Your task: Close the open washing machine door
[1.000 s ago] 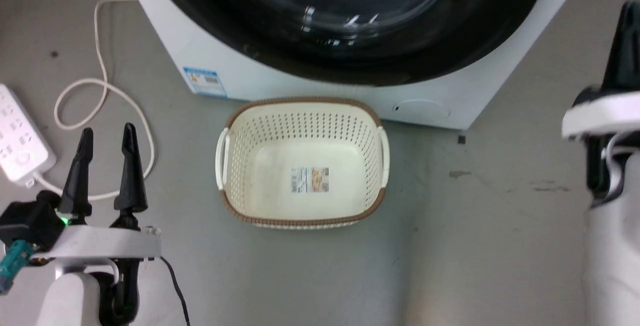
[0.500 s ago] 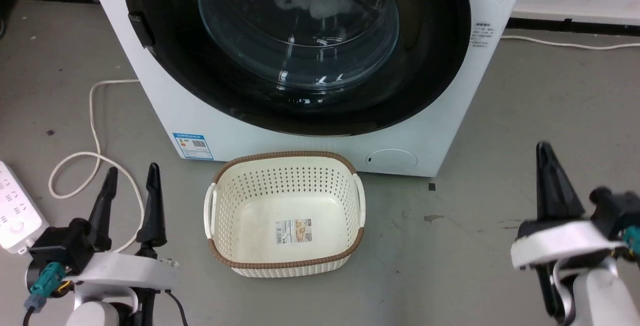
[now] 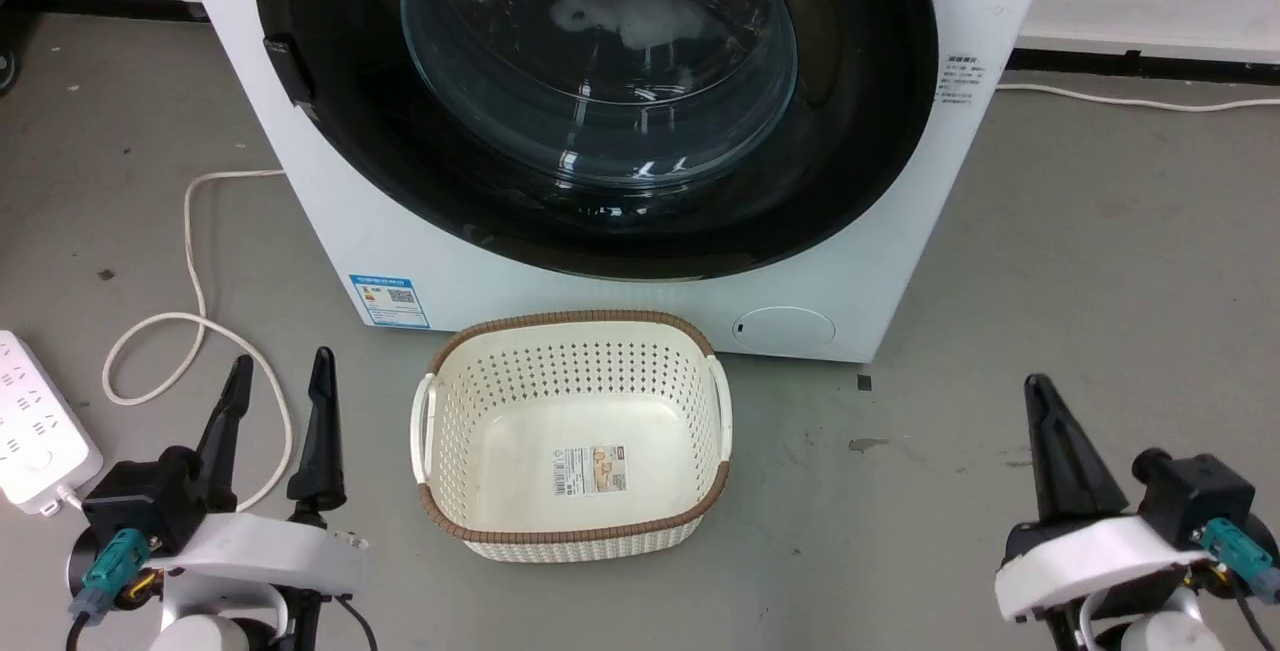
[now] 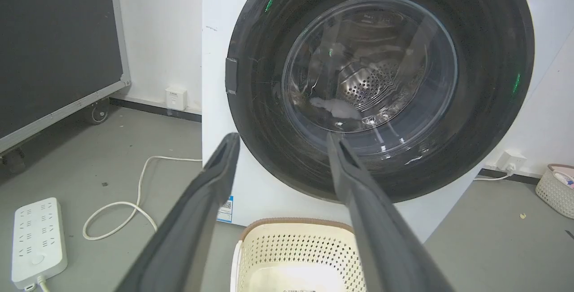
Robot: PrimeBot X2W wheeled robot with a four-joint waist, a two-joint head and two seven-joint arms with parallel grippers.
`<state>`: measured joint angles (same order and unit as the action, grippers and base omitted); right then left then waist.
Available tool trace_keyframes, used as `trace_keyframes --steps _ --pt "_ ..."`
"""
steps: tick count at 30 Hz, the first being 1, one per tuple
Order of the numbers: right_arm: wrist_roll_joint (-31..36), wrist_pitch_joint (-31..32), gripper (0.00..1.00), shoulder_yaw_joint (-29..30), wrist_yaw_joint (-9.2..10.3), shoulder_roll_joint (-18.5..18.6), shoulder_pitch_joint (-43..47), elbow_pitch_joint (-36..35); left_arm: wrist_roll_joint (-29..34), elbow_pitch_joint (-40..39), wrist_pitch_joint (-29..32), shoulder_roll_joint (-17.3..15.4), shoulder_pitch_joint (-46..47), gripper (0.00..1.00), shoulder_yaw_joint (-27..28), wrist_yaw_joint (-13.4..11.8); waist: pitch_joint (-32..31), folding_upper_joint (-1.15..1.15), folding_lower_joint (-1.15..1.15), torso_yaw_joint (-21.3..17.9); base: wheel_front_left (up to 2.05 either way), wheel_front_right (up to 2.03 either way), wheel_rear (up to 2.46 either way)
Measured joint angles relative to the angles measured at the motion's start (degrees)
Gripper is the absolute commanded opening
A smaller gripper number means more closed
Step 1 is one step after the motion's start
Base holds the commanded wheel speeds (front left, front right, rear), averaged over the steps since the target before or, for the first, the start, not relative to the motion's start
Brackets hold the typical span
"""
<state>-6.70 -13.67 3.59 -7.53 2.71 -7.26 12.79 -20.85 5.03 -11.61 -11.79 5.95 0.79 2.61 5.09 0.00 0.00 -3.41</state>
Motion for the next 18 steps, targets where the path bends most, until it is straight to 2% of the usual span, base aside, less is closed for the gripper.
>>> trace_keyframes --steps 6,7,8,18 --pt "-1.0 1.0 0.00 -0.6 0.00 0.0 1.5 0.0 -0.1 0.3 0.0 0.0 -0.1 1.00 -0.1 -0.2 -0.5 0.00 0.00 0.0 0.00 0.00 0.00" --pt "-1.2 1.0 0.40 -0.6 0.00 0.0 1.5 0.0 -0.1 0.3 0.0 -0.1 -0.1 1.00 -0.2 -0.3 -0.6 0.00 0.00 0.0 0.00 0.00 0.00" --pt "-1.4 1.0 1.00 -0.6 0.00 0.0 1.5 0.0 -0.1 0.3 0.1 -0.1 -0.1 1.00 -0.3 -0.5 -0.6 0.00 0.00 -0.1 0.00 0.00 0.00" --pt "-1.4 1.0 1.00 -1.5 0.00 0.0 1.8 0.1 -0.1 0.2 1.1 -0.4 -0.1 1.00 -1.1 -0.9 -0.4 0.00 0.00 -0.1 0.00 0.00 0.00"
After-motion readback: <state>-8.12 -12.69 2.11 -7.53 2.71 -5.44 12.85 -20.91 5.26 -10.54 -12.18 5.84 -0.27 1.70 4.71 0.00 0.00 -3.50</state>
